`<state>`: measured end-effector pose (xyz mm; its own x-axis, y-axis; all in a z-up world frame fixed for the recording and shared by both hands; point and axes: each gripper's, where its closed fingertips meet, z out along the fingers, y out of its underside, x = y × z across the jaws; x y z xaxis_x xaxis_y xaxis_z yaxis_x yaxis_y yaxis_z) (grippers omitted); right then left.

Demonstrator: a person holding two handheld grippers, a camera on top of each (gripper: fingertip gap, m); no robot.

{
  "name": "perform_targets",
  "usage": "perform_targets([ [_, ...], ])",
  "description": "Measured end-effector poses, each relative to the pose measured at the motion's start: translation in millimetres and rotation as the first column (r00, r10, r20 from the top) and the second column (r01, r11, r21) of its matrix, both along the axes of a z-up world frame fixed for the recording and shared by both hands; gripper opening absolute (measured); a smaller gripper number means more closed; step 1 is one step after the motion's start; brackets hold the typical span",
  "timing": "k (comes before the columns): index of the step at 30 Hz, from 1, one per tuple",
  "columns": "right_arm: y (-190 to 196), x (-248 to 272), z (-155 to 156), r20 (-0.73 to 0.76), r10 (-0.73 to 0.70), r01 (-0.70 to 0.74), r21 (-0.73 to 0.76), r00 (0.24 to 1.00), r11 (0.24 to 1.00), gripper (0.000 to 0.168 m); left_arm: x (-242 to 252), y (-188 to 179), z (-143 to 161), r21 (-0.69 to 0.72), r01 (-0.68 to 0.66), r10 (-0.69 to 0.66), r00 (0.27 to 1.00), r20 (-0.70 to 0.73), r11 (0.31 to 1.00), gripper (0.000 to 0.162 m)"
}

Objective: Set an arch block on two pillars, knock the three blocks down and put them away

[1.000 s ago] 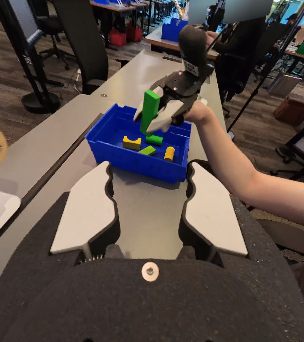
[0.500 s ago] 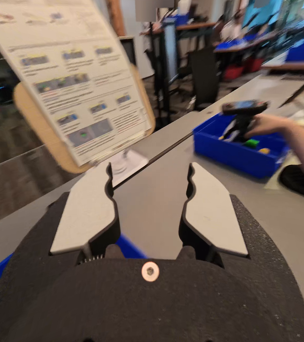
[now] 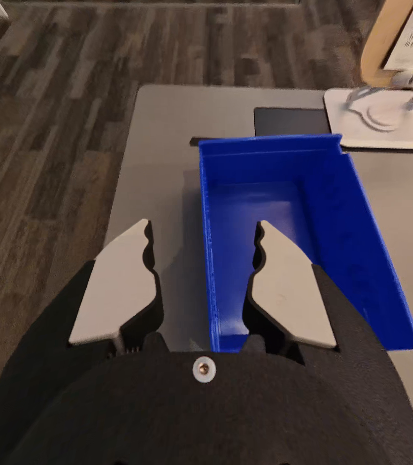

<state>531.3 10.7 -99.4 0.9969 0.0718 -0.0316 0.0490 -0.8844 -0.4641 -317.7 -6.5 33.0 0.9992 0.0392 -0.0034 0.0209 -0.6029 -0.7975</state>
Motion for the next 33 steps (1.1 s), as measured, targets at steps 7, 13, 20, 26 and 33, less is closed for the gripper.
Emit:
perform_targets([
  [7, -21, -20, -27, -0.115, 0.032, -0.056, -0.209, 0.993, 0.976, 0.009, -8, -6, -77, -0.391, -0.034, 0.002, 0.997, -0.081, 0.920, 0.060],
  [13, -23, -37, -27, -0.095, 0.054, -0.078, -0.273, 0.994, 0.959, 0.008, 0, -19, -125, -0.585, 0.032, -0.023, 0.999, 0.023, 0.811, 0.047],
  [20, -6, -97, -26, -0.066, 0.241, -0.250, -0.290, 0.968, 0.924, 0.009, 13, -30, -163, -0.750, 0.063, -0.033, 0.998, 0.055, 0.659, 0.019],
  [26, -1, -160, -26, -0.081, 0.282, -0.293, -0.326, 0.956, 0.899, 0.009, 68, -24, -162, -0.743, 0.231, -0.113, 0.972, 0.207, 0.628, 0.012],
  [33, -13, -205, -27, -0.125, 0.310, -0.334, -0.383, 0.943, 0.861, 0.012, 130, -16, -162, -0.759, 0.303, -0.296, 0.943, 0.151, 0.577, 0.029],
])
